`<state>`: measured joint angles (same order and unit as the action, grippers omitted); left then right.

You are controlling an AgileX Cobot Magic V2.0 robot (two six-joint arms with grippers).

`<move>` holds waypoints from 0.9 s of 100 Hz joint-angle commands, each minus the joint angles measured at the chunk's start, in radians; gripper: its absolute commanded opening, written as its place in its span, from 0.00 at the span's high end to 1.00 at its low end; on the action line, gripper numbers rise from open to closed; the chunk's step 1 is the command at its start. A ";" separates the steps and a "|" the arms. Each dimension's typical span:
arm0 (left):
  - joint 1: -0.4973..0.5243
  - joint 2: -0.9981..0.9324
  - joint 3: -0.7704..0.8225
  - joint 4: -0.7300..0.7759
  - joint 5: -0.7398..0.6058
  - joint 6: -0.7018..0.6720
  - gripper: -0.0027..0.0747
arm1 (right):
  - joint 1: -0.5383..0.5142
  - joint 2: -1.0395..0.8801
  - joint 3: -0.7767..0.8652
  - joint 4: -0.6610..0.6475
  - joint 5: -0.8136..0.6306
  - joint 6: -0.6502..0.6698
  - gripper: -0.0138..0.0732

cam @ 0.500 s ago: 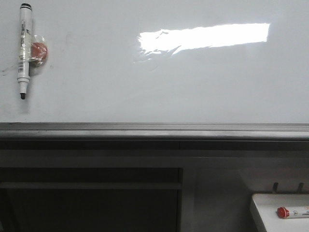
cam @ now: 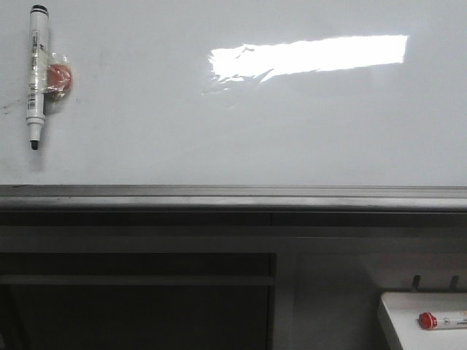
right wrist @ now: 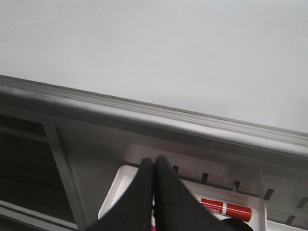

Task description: Write number 2 on whiteboard

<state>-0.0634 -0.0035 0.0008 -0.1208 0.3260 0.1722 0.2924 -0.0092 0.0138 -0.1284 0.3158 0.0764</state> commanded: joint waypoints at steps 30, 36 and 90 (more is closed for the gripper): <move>0.002 -0.029 0.010 -0.011 -0.071 0.000 0.99 | -0.006 -0.022 0.026 -0.011 -0.023 -0.003 0.92; 0.002 -0.029 0.010 -0.011 -0.071 0.000 0.99 | -0.006 -0.022 0.026 -0.011 -0.025 -0.003 0.92; 0.002 -0.027 0.010 -0.849 -0.208 0.000 0.99 | -0.006 -0.022 0.026 0.260 -0.659 -0.003 0.92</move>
<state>-0.0634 -0.0035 0.0008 -0.7277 0.2125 0.1722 0.2924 -0.0092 0.0138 0.0482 -0.2033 0.0764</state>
